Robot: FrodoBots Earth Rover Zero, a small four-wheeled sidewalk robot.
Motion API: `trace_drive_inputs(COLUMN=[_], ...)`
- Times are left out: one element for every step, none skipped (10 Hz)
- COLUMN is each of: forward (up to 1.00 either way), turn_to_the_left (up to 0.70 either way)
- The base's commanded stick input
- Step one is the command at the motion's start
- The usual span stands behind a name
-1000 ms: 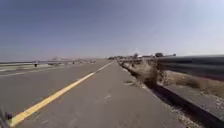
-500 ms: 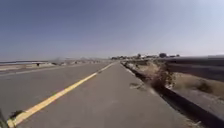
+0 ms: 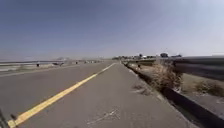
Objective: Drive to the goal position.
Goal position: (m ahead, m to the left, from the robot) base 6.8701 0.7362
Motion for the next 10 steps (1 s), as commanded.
trace_drive_inputs(forward=[0.50, 0.50, 0.50, 0.50, 0.50, 0.50, 0.50, 0.50, 0.50, 0.50], turn_to_the_left=[0.00, 0.00, 0.00, 0.00, 0.00, 0.00, 0.00, 0.00, 0.00, 0.00])
